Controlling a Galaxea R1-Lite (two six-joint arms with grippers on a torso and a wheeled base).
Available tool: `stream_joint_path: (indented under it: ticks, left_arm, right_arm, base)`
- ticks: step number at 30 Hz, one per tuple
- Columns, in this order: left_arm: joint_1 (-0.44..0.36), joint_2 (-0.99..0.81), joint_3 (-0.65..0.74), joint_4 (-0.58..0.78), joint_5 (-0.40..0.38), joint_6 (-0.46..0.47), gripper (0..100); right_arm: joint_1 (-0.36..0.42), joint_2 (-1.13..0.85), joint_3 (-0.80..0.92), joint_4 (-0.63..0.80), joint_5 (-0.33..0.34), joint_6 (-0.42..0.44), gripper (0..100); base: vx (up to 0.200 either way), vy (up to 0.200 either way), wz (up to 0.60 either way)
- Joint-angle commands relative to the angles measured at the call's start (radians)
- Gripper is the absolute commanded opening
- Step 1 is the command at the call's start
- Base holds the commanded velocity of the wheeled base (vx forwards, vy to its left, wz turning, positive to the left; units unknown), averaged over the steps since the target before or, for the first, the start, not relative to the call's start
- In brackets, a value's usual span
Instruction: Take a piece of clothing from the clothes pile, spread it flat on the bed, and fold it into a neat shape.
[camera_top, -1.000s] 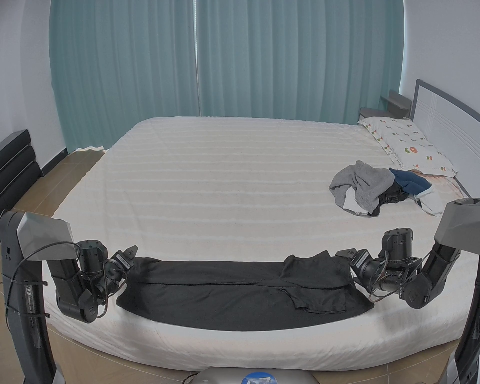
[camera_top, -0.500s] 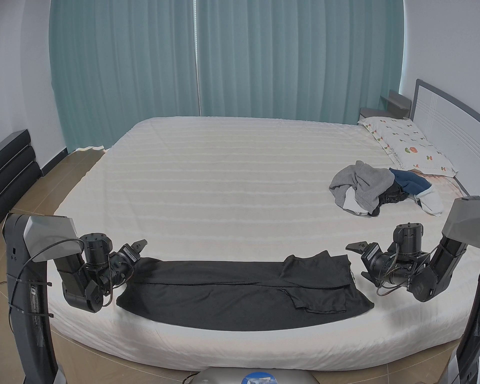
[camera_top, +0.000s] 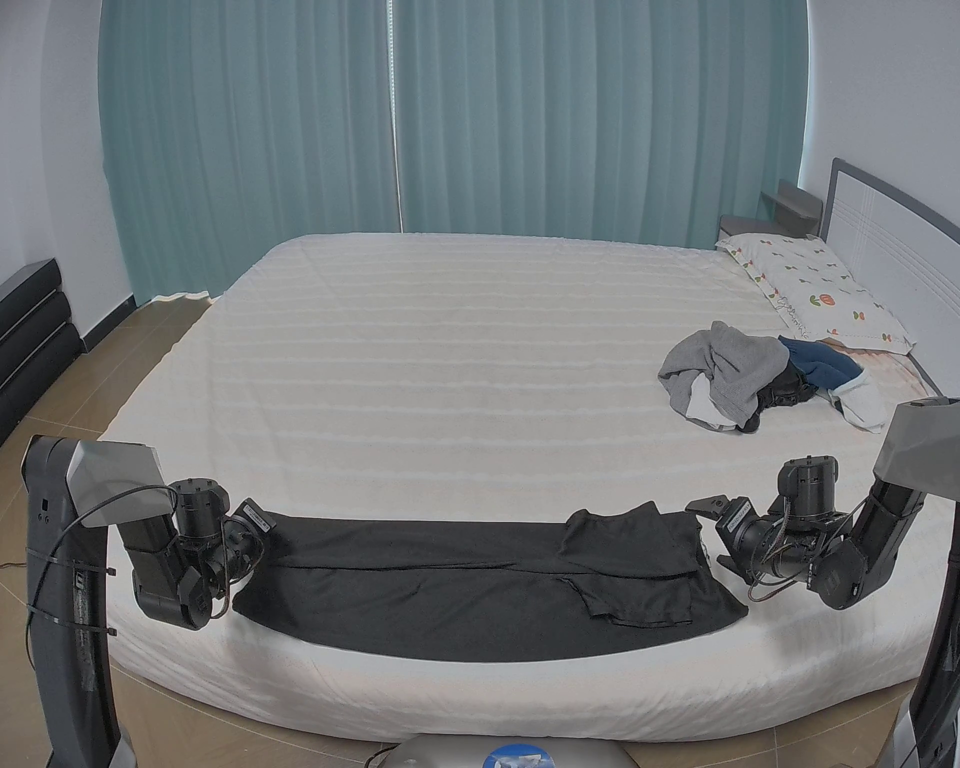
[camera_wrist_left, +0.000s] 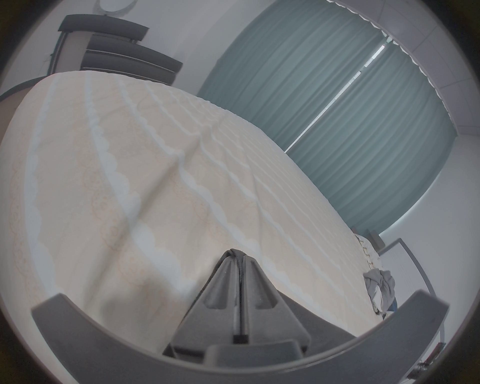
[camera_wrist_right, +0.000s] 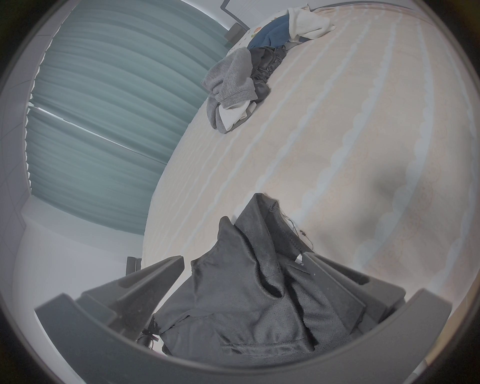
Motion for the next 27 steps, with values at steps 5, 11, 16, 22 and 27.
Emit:
stream_joint_path:
  ticks: [5, 11, 16, 22, 27]
  left_arm:
    - [0.002, 0.011, -0.002, -0.004, 0.016, -0.018, 0]
    - [0.001, 0.005, 0.000, -0.004, 0.010, -0.018, 0]
    - [0.004, -0.006, 0.012, -0.004, 0.004, -0.019, 100]
    - [0.031, -0.061, 0.046, -0.002, 0.002, -0.021, 100]
    - [0.091, -0.213, 0.126, 0.015, -0.071, -0.024, 100]
  right_arm:
    - [0.006, 0.007, 0.003, -0.001, -0.001, -0.001, 100]
    - [0.006, 0.007, 0.002, -0.002, -0.001, -0.001, 100]
    - [-0.008, -0.004, 0.000, -0.004, -0.001, -0.001, 100]
    - [-0.020, 0.005, -0.004, -0.002, -0.003, -0.003, 100]
    - [-0.008, 0.022, 0.002, -0.002, -0.001, -0.003, 100]
  base:
    - [0.000, 0.000, 0.00]
    - [0.000, 0.000, 0.00]
    - [0.000, 0.000, 0.00]
    - [0.000, 0.000, 0.00]
    - [0.000, 0.000, 0.00]
